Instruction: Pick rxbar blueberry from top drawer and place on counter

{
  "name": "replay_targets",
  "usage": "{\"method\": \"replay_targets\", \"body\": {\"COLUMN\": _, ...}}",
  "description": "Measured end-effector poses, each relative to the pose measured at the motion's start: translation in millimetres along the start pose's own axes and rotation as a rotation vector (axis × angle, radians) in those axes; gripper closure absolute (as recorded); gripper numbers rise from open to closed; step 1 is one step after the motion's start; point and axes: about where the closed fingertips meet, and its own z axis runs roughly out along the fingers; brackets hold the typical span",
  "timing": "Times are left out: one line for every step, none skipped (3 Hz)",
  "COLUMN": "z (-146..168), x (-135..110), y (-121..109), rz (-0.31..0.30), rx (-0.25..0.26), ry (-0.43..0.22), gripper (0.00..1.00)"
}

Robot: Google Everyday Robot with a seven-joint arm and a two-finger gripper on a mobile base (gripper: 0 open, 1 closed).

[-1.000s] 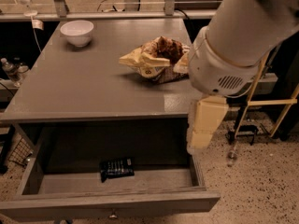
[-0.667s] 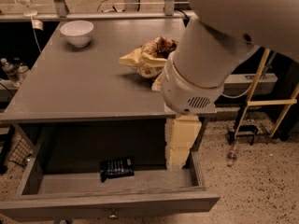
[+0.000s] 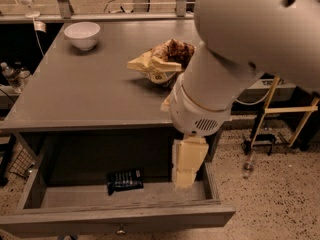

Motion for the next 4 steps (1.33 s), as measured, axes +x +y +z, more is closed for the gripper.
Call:
{"method": "replay_targets", "body": {"z": 49.6, "x": 9.1, "y": 7.5, "rz": 0.066, "rx": -0.068, "ry": -0.032, "gripper": 0.00}}
{"method": "replay_targets", "body": {"z": 96.7, "x": 14.4, "y": 10.0, "rz": 0.130, "rx": -0.120, "ry": -0.052, "gripper": 0.00}}
{"method": "replay_targets", "body": {"z": 132.5, "x": 15.2, "y": -0.1, "rz": 0.199, "rx": -0.114, "ry": -0.074, "gripper": 0.00}}
{"method": "replay_targets", "body": {"z": 157.9, "x": 10.1, "y": -13.8, "rz": 0.268, "rx": -0.072, "ry": -0.085, "gripper": 0.00}}
